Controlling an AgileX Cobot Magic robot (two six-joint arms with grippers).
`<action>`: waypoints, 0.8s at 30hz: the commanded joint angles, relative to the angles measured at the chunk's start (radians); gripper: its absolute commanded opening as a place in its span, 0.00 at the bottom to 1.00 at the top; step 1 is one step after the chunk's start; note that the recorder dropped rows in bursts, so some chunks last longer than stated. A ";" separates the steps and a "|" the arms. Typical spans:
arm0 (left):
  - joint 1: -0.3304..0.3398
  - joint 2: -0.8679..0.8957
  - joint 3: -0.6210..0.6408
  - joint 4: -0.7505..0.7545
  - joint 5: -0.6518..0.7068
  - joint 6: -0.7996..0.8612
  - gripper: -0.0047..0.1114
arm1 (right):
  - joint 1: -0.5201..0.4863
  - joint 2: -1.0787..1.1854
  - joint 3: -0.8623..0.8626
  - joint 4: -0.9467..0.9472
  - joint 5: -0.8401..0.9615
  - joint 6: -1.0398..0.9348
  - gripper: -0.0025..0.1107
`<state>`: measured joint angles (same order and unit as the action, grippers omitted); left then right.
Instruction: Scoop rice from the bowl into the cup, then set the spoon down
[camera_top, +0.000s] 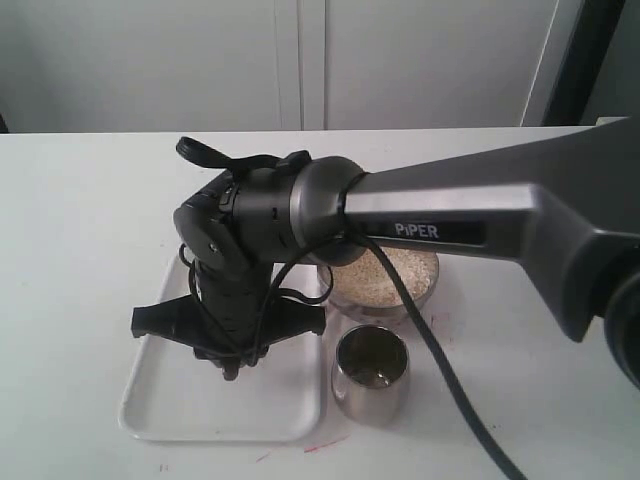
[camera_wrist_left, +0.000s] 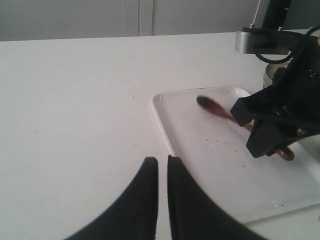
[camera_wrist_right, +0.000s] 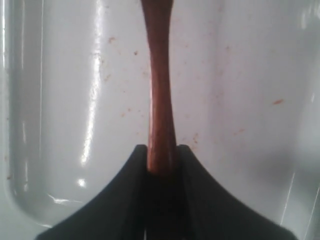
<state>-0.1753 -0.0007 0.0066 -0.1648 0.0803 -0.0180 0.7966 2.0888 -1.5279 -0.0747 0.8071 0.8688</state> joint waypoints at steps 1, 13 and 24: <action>-0.009 0.001 -0.007 -0.006 -0.004 -0.001 0.16 | 0.000 -0.002 -0.007 -0.006 -0.017 -0.008 0.22; -0.009 0.001 -0.007 -0.006 -0.004 -0.001 0.16 | 0.000 -0.053 -0.007 0.042 0.052 -0.209 0.21; -0.009 0.001 -0.007 -0.006 -0.004 -0.001 0.16 | 0.000 -0.307 -0.005 -0.035 0.360 -0.568 0.18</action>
<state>-0.1753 -0.0007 0.0066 -0.1648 0.0803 -0.0180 0.7966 1.8545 -1.5279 -0.0766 1.0681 0.3867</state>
